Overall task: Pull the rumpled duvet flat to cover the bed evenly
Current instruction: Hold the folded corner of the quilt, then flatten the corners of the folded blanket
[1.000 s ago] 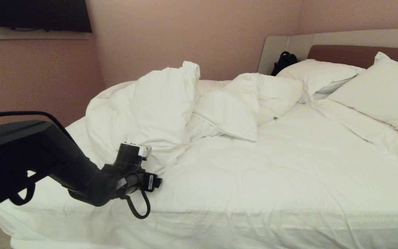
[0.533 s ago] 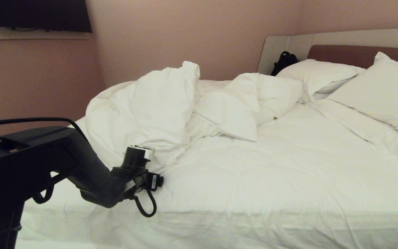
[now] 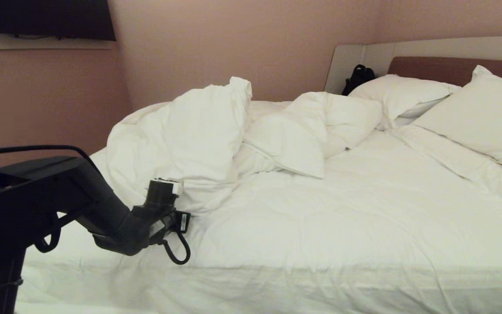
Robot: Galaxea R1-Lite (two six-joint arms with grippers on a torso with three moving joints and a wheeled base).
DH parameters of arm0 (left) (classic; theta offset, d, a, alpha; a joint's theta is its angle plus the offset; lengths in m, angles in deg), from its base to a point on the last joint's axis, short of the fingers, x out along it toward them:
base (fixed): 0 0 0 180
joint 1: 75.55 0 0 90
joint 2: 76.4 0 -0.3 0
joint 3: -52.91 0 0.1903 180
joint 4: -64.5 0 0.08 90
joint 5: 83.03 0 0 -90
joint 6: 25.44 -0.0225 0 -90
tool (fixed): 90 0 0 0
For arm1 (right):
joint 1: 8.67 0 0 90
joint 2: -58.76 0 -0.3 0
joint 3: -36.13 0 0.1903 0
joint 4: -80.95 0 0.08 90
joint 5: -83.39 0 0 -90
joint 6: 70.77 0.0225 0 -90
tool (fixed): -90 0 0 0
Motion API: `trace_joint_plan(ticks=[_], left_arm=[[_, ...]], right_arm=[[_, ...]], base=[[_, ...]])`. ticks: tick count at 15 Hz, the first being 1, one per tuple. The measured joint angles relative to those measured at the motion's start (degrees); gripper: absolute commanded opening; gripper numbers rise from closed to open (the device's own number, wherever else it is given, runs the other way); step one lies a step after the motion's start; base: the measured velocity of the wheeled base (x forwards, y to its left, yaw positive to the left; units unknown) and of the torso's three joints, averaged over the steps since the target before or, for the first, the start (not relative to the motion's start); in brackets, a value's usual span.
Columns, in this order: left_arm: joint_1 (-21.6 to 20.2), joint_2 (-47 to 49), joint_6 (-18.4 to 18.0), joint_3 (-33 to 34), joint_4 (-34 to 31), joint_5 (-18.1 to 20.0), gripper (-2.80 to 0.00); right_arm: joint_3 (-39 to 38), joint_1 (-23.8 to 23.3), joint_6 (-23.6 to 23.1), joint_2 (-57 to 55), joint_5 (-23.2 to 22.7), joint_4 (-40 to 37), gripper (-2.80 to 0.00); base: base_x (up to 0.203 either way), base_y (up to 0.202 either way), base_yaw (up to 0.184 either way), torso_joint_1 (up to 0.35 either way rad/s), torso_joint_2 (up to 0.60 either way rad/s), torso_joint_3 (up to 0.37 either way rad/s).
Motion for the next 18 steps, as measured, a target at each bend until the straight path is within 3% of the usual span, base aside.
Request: trace_joint_plan(ticks=[12, 15, 18], left_arm=[[-2.7, -16.3, 1.3, 2.3, -0.1, 0.6, -2.80], [-5.5, -21.9, 1.9, 2.6, -0.1, 0.2, -2.80], [-11.8, -27.9, 2.2, 3.1, -0.1, 0.9, -2.80]], right_arm=[[0.0, 0.0, 0.0, 0.0, 0.0, 0.0, -2.80], [0.0, 0.0, 0.0, 0.0, 0.0, 0.0, -2.80], [0.0, 0.0, 0.0, 0.0, 0.0, 0.0, -2.80]], base=[[0.000, 0.000, 0.000, 0.000, 0.00, 0.000], [0.000, 0.000, 0.000, 0.000, 0.00, 0.000], [0.000, 0.000, 0.000, 0.000, 0.00, 0.000]])
